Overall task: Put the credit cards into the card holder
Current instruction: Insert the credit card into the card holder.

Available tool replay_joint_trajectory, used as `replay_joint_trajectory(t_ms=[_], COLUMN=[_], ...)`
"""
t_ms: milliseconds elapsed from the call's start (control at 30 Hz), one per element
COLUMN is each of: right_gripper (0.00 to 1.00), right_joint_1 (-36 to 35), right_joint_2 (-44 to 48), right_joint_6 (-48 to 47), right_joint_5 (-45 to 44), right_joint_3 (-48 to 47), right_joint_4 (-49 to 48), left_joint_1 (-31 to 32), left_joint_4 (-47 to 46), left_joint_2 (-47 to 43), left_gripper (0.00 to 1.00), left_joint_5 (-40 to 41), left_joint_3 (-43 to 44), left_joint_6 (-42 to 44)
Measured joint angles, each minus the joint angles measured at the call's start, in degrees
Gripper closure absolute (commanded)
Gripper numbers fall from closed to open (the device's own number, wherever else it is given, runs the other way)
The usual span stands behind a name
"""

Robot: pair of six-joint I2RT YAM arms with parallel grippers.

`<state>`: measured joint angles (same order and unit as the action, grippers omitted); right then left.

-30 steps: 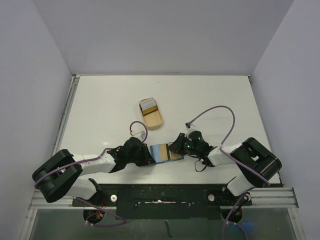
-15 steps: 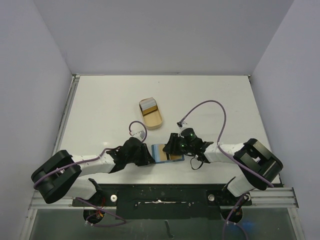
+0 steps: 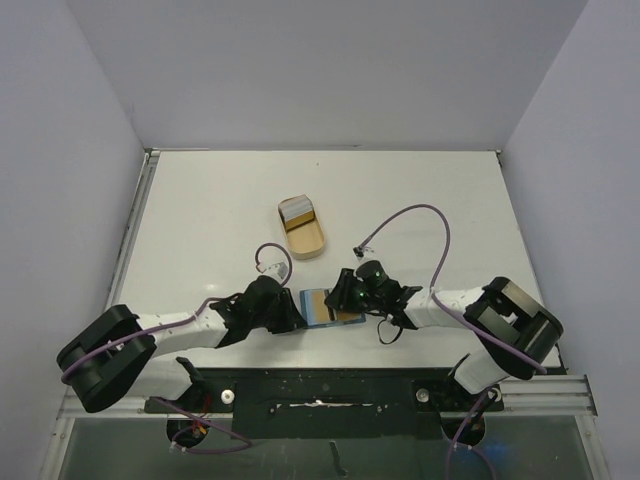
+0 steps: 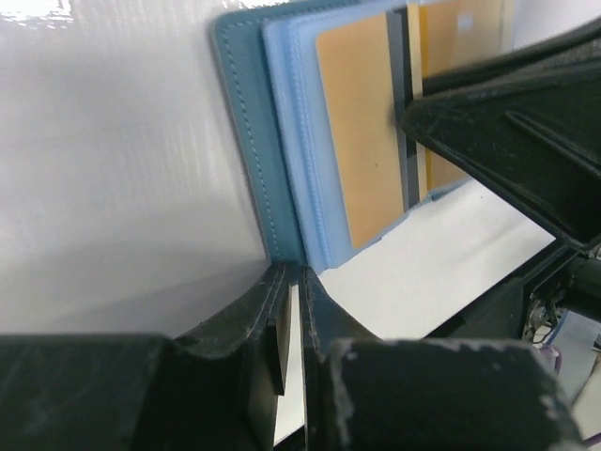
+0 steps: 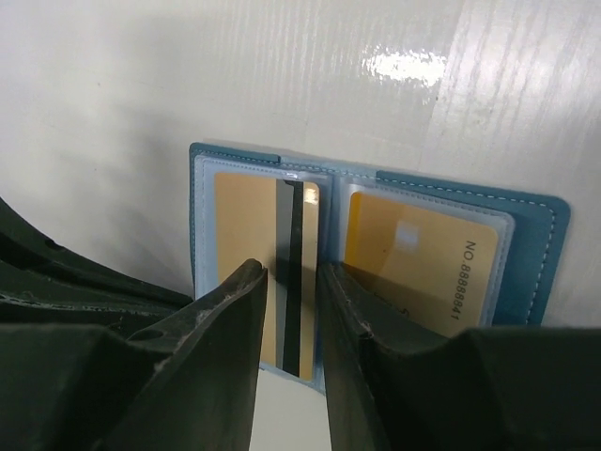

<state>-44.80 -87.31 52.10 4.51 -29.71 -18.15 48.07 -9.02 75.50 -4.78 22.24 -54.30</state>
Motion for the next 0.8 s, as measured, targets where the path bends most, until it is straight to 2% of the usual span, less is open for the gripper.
replay_joint_trajectory(t_ms=[167,467,800], right_gripper=[0.61,0.57,0.53], right_joint_1=[-0.76,-1.05,-2.34], right_joint_2=[3.02,5.46,5.46], right_joint_6=[1.53,0.90,-1.62], right_joint_5=[-1.29,-2.58,-3.74], right_joint_3=[0.22,-1.16,-4.33], right_joint_4=[5.05,12.28,17.25], left_joint_1=[-0.24,-0.98,-1.68], left_joint_4=[2.95,5.51,-2.19], left_joint_2=[-2.78,-7.56,-2.62], left_gripper=[0.91,0.88,0.88], left_joint_5=[2.54,3.74,0.15], left_joint_3=[0.00,0.02,-0.04], left_joint_6=[0.57,0.44,-2.23])
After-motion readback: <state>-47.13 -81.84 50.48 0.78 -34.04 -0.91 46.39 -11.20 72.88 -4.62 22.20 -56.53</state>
